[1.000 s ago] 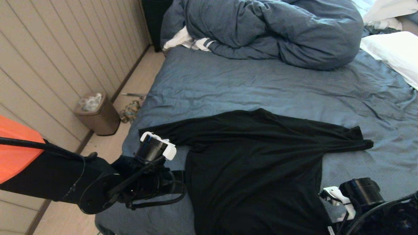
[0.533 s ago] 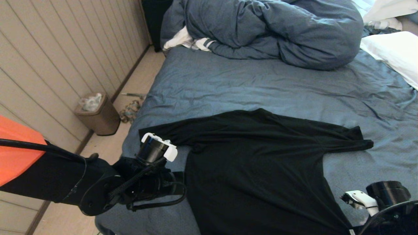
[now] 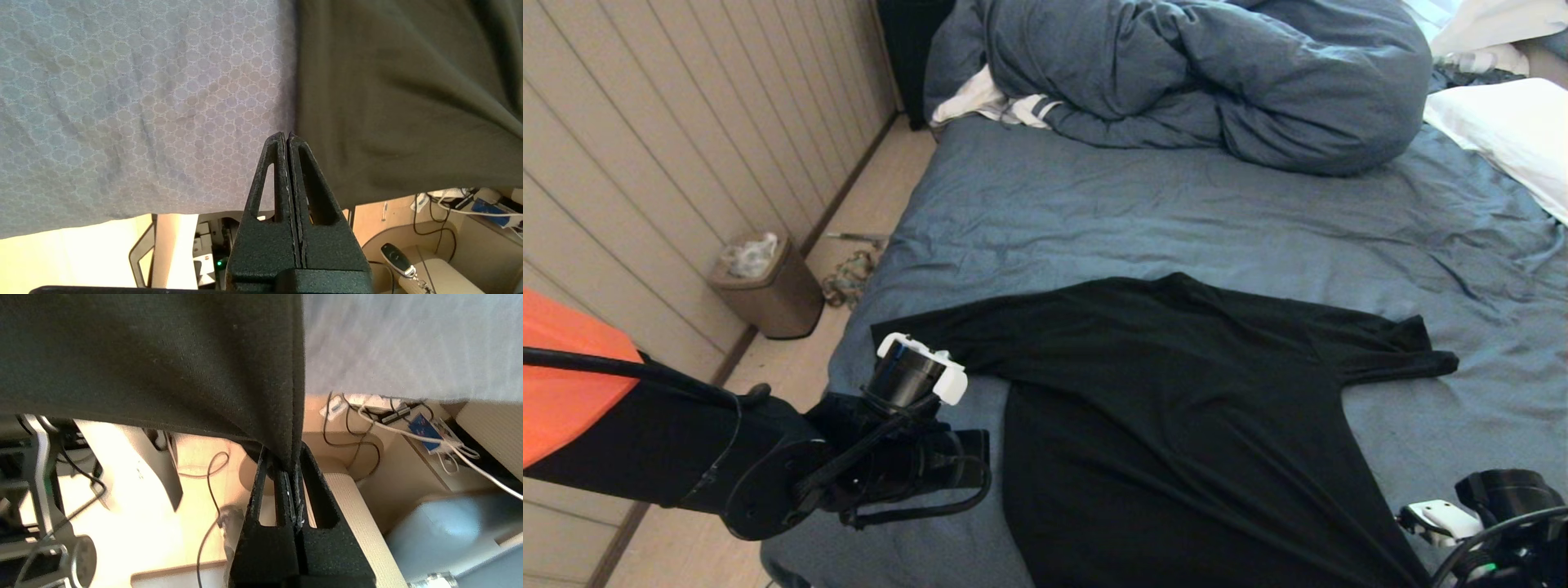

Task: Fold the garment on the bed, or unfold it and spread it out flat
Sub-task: Unford the black T-shirt

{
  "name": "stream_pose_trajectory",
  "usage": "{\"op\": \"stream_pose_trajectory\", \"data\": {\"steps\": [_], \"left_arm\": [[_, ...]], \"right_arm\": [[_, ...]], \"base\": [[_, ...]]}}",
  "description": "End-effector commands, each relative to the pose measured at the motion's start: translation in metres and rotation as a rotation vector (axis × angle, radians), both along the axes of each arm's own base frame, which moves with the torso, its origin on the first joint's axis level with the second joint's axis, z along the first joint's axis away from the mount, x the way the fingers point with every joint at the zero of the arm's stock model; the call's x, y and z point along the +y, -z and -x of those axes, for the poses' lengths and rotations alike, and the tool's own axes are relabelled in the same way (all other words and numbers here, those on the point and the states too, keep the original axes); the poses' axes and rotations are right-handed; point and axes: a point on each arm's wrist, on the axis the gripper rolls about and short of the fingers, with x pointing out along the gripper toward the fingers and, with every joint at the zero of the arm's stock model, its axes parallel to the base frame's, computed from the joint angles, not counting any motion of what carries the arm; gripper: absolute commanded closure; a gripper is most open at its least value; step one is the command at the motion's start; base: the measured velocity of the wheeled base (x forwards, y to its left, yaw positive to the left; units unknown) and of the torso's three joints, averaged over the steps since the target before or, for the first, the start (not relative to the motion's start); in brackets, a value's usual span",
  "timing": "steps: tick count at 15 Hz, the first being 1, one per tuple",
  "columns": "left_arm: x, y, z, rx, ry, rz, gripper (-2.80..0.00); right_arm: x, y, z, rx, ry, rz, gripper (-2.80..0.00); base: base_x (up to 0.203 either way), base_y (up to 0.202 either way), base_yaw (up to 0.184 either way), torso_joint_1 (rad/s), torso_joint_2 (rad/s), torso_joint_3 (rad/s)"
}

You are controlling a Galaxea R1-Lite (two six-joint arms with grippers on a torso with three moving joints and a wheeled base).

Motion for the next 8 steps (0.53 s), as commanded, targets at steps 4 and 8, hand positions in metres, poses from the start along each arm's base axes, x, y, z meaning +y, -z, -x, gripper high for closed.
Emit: {"op": "stream_pose_trajectory", "data": {"steps": [4, 8], "left_arm": [[-0.0003, 0.0005, -0.0002, 0.001, -0.002, 0.002, 0.0], [-0.0011, 0.0015, -0.0005, 0.003, -0.001, 0.0, 0.0]], "right_arm": [[-0.0004, 0.0019, 0.0096, 0.033, 0.011, 0.019, 0.0], [-0.0001, 0.0013, 0.008, 0.016, 0.007, 0.023, 0.0]], "base": [[0.0, 0.0, 0.0, 0.0, 0.0, 0.0], [0.0, 0.0, 0.0, 0.0, 0.0, 0.0]]}}
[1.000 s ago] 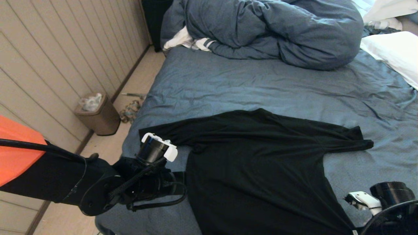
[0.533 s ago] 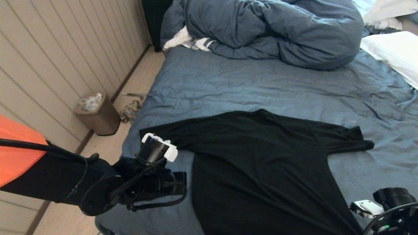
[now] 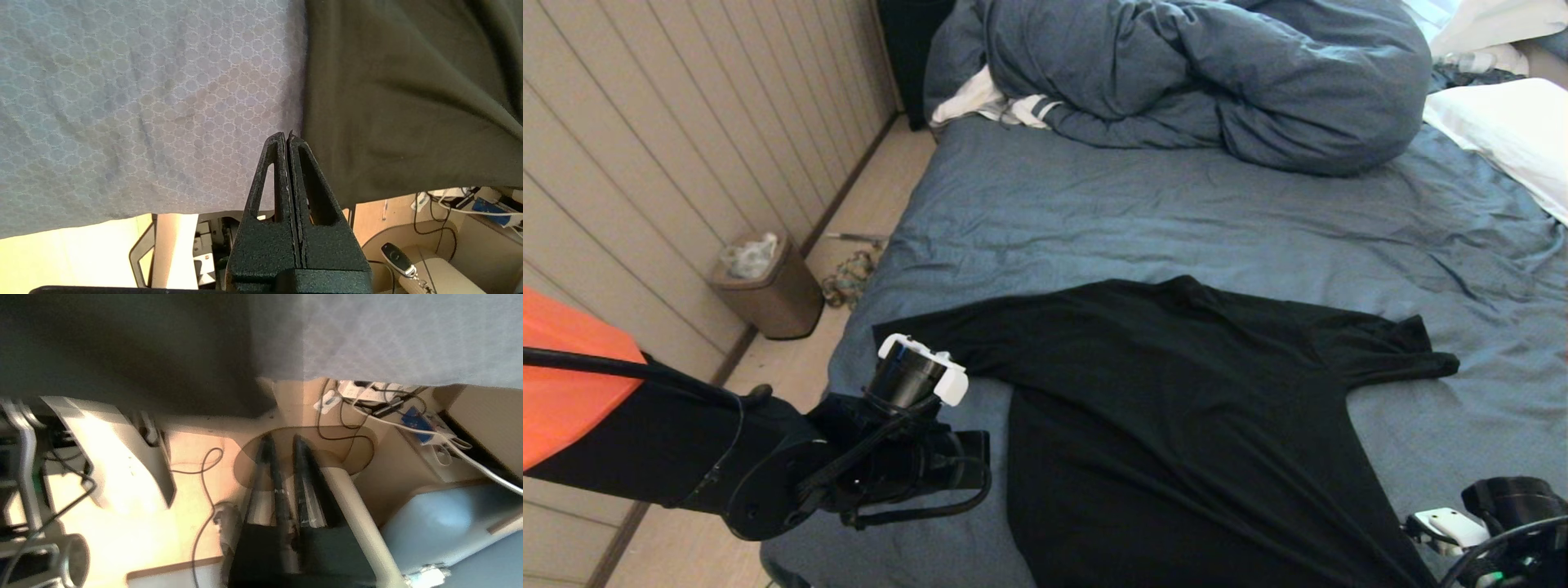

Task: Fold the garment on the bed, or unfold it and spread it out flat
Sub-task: Unford the black T-shirt

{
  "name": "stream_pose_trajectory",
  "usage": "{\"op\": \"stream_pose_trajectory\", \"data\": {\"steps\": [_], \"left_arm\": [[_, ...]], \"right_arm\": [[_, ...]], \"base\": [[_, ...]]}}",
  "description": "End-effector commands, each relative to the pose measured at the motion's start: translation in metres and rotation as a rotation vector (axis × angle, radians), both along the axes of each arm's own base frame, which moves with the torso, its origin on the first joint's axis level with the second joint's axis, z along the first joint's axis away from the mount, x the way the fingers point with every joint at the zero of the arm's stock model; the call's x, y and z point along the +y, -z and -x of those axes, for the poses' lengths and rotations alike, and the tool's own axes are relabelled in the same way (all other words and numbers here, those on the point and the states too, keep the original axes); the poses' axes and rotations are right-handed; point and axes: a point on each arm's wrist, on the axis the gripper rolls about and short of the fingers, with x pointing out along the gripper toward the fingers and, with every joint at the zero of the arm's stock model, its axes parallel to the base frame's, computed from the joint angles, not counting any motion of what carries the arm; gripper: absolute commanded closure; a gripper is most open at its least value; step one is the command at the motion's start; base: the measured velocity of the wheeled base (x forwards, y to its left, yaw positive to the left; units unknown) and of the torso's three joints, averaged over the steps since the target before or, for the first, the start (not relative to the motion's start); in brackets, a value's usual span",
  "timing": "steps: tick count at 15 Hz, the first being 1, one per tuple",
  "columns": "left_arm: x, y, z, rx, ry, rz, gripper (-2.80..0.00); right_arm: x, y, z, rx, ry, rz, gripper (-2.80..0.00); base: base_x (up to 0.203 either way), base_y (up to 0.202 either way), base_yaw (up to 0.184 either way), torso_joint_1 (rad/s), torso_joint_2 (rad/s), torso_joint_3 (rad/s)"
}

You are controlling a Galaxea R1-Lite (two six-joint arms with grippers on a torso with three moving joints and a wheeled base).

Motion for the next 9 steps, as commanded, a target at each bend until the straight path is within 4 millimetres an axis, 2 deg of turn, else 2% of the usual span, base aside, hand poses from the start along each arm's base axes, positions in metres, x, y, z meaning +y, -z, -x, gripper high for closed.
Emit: {"op": "stream_pose_trajectory", "data": {"steps": [1, 6, 9], "left_arm": [[0.0, 0.001, 0.0, 0.002, -0.003, 0.001, 0.0], [0.001, -0.003, 0.001, -0.006, -0.009, 0.012, 0.0], [0.005, -0.023, 0.006, -0.052, -0.014, 0.057, 0.0]], "right_arm": [[0.0, 0.0, 0.001, -0.015, -0.008, 0.008, -2.8], [0.001, -0.007, 0.005, -0.14, -0.014, 0.006, -2.8], [0.0, -0.035, 0.005, -0.347, -0.036, 0.009, -2.8]], "base": [[0.0, 0.0, 0.0, 0.0, 0.0, 0.0], [0.0, 0.0, 0.0, 0.0, 0.0, 0.0], [0.0, 0.0, 0.0, 0.0, 0.0, 0.0]]}}
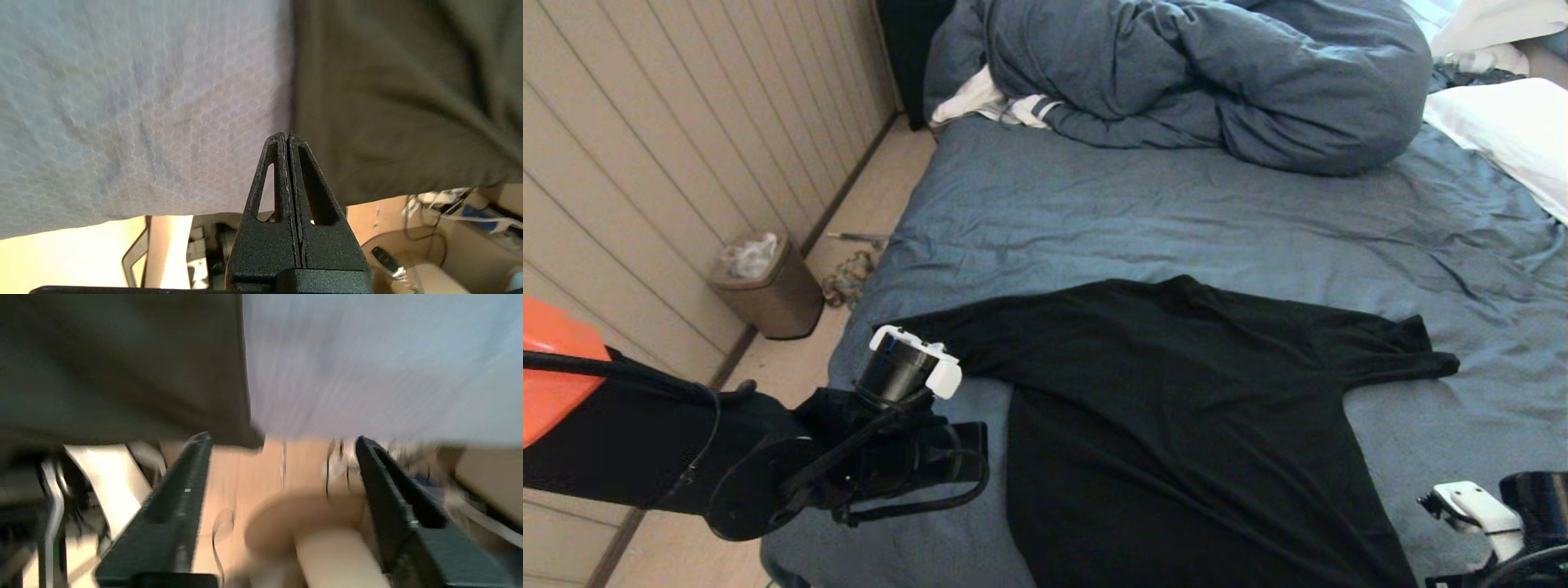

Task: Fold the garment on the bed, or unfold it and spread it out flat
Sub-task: Unford the black T-shirt

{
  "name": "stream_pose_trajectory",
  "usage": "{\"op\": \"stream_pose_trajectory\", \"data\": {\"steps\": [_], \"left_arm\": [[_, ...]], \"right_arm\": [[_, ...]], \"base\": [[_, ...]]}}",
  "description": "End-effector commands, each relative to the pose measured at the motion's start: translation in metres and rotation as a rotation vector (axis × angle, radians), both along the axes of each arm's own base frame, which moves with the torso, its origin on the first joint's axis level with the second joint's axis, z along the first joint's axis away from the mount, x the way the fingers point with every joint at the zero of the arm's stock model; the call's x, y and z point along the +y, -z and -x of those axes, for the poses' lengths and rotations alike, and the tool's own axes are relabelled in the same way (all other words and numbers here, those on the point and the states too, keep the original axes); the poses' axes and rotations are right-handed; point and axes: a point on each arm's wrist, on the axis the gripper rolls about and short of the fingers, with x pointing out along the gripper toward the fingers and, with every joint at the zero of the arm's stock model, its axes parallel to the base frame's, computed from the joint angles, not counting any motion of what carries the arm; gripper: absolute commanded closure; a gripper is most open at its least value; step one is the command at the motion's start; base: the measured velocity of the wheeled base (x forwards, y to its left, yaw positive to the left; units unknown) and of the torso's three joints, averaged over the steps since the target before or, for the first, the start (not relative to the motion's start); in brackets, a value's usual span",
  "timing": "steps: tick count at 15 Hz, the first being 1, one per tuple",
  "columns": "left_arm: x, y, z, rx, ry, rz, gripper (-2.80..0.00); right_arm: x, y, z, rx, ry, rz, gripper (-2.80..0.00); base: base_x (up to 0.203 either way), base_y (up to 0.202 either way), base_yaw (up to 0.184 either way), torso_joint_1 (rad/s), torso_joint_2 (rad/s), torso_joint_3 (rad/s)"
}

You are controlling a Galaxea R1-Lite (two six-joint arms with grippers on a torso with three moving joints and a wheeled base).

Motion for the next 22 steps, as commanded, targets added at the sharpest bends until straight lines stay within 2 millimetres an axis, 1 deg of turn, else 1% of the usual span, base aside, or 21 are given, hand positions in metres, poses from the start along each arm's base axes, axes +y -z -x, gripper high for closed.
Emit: {"op": "stream_pose_trajectory", "data": {"steps": [1, 2, 5, 6, 8, 9, 10, 11, 13, 14, 15, 16, 18, 20, 22], "left_arm": [[0.006, -0.021, 0.006, -0.052, -0.004, 0.046, 0.0], [0.009, -0.031, 0.01, -0.078, -0.006, 0.068, 0.0], [0.021, -0.06, 0.014, -0.161, -0.031, 0.127, 0.0], [0.023, -0.07, 0.01, -0.188, -0.047, 0.141, 0.0], [0.028, -0.089, -0.005, -0.238, -0.102, 0.159, 0.0], [0.034, -0.1, -0.014, -0.259, -0.138, 0.165, 0.0], [0.04, -0.112, -0.022, -0.272, -0.169, 0.165, 0.0], [0.046, -0.124, -0.031, -0.279, -0.197, 0.161, 0.0], [0.051, -0.137, -0.047, -0.286, -0.229, 0.136, 0.0], [0.052, -0.136, -0.058, -0.282, -0.232, 0.103, 0.0], [0.051, -0.132, -0.069, -0.279, -0.232, 0.073, 0.0], [0.049, -0.128, -0.078, -0.279, -0.24, 0.051, 0.0], [0.041, -0.113, -0.098, -0.27, -0.266, 0.0, 0.0], [0.034, -0.097, -0.111, -0.249, -0.267, -0.032, 0.0], [0.018, -0.087, -0.119, -0.241, -0.237, -0.049, 0.0]], "right_arm": [[0.0, -0.028, 0.001, -0.165, -0.008, 0.046, -2.8], [-0.001, -0.044, -0.003, -0.253, -0.016, 0.066, -2.8], [-0.008, -0.108, -0.027, -0.465, -0.019, 0.062, -2.8], [-0.009, -0.132, -0.037, -0.527, -0.005, 0.031, -2.8], [-0.006, -0.178, -0.059, -0.65, 0.026, -0.057, -2.8], [-0.003, -0.195, -0.074, -0.698, 0.038, -0.115, -2.8], [0.001, -0.2, -0.093, -0.705, 0.046, -0.172, -2.8], [0.006, -0.197, -0.116, -0.686, 0.048, -0.227, -2.8], [0.024, -0.194, -0.157, -0.672, 0.029, -0.31, -2.8], [0.032, -0.19, -0.175, -0.665, 0.026, -0.345, 0.0], [0.041, -0.186, -0.192, -0.661, 0.021, -0.375, 0.0], [0.047, -0.188, -0.204, -0.672, 0.011, -0.389, 0.0], [0.055, -0.195, -0.224, -0.707, -0.015, -0.403, 0.0], [0.067, -0.197, -0.238, -0.718, -0.047, -0.414, 0.0], [0.078, -0.191, -0.247, -0.703, -0.071, -0.427, 0.0]], "base": [[0.0, 0.0, 0.0, 0.0, 0.0, 0.0], [0.0, 0.0, 0.0, 0.0, 0.0, 0.0], [0.0, 0.0, 0.0, 0.0, 0.0, 0.0], [0.0, 0.0, 0.0, 0.0, 0.0, 0.0], [0.0, 0.0, 0.0, 0.0, 0.0, 0.0], [0.0, 0.0, 0.0, 0.0, 0.0, 0.0], [0.0, 0.0, 0.0, 0.0, 0.0, 0.0], [0.0, 0.0, 0.0, 0.0, 0.0, 0.0], [0.0, 0.0, 0.0, 0.0, 0.0, 0.0], [0.0, 0.0, 0.0, 0.0, 0.0, 0.0], [0.0, 0.0, 0.0, 0.0, 0.0, 0.0], [0.0, 0.0, 0.0, 0.0, 0.0, 0.0], [0.0, 0.0, 0.0, 0.0, 0.0, 0.0], [0.0, 0.0, 0.0, 0.0, 0.0, 0.0], [0.0, 0.0, 0.0, 0.0, 0.0, 0.0]]}}
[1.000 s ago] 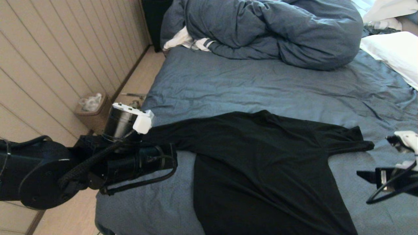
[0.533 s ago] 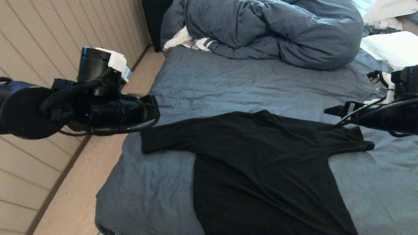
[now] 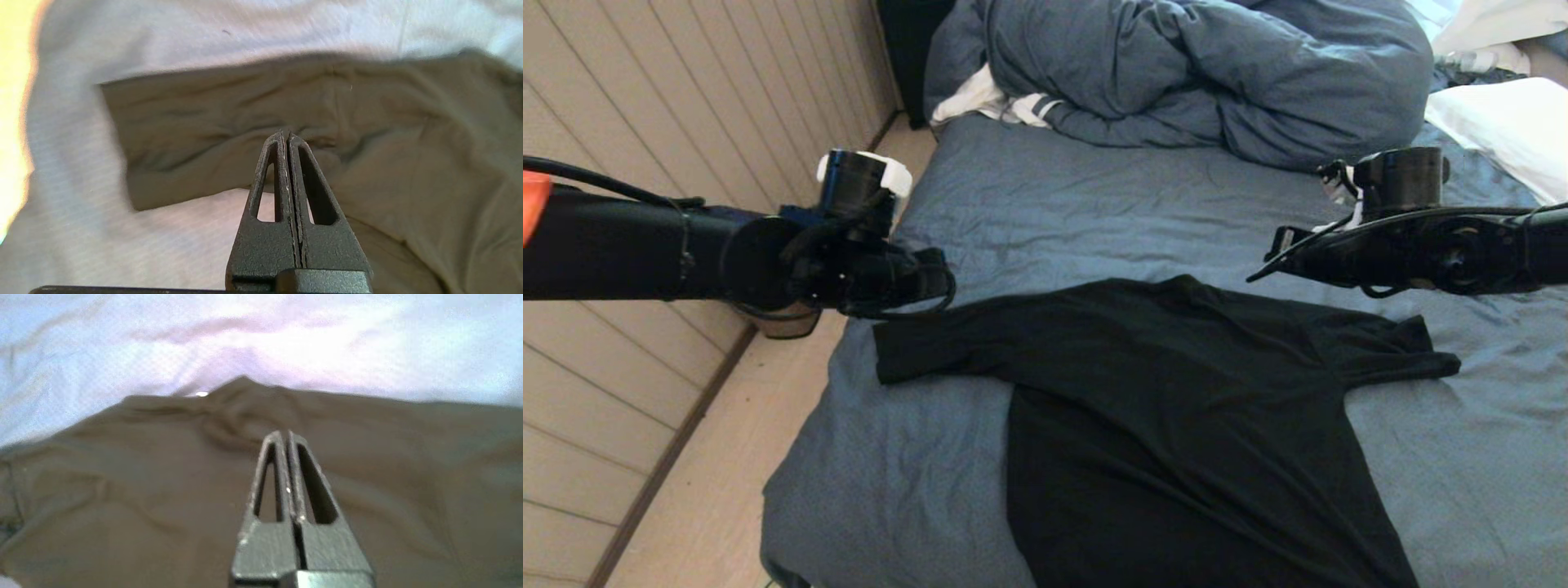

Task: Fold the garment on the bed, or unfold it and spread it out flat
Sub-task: Unford the black T-shirt

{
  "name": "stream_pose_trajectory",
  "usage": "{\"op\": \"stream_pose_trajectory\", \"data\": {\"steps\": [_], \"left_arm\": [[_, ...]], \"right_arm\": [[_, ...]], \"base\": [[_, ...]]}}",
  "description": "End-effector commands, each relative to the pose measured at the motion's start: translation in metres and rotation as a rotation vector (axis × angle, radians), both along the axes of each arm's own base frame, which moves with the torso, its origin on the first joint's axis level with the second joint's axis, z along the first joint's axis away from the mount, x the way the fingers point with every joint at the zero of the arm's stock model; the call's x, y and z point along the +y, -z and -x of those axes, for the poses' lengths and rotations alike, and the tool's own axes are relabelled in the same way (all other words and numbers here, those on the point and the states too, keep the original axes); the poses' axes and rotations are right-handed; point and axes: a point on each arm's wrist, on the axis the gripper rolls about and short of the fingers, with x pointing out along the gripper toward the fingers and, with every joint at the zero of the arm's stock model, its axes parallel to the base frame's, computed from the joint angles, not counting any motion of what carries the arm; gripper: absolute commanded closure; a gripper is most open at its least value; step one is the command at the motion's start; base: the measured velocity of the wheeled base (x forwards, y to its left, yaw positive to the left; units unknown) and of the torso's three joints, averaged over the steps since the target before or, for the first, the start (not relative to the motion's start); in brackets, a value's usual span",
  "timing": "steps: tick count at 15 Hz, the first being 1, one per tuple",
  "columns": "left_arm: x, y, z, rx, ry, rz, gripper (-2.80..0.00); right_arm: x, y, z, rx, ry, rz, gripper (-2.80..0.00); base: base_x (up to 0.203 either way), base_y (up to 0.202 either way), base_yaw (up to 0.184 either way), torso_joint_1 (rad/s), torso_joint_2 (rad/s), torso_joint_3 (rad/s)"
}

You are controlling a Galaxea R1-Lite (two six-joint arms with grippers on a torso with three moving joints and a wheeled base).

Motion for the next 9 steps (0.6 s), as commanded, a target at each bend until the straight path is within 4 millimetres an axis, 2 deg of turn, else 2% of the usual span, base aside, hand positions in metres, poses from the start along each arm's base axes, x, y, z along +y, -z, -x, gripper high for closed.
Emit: {"op": "stream_pose_trajectory", "data": {"steps": [1, 3, 5, 7, 9], "left_arm": [[-0.015, 0.019, -0.013, 0.031, 0.015, -0.017, 0.0], [-0.019, 0.019, -0.019, 0.021, 0.018, -0.012, 0.0], [-0.023, 0.03, -0.023, 0.045, 0.021, -0.023, 0.0], [-0.033, 0.044, -0.016, 0.085, 0.049, -0.042, 0.0], [-0.052, 0.059, -0.003, 0.123, 0.107, -0.07, 0.0]], "right_arm": [[0.009, 0.016, -0.014, 0.03, -0.021, -0.001, 0.0], [0.011, 0.023, -0.021, 0.037, -0.025, -0.002, 0.0], [0.018, 0.029, -0.024, 0.051, -0.038, -0.001, 0.0], [0.023, 0.028, -0.024, 0.046, -0.05, 0.001, 0.0], [0.027, 0.031, -0.025, 0.055, -0.061, 0.005, 0.0]], "base": [[0.0, 0.0, 0.0, 0.0, 0.0, 0.0], [0.0, 0.0, 0.0, 0.0, 0.0, 0.0], [0.0, 0.0, 0.0, 0.0, 0.0, 0.0], [0.0, 0.0, 0.0, 0.0, 0.0, 0.0], [0.0, 0.0, 0.0, 0.0, 0.0, 0.0]]}}
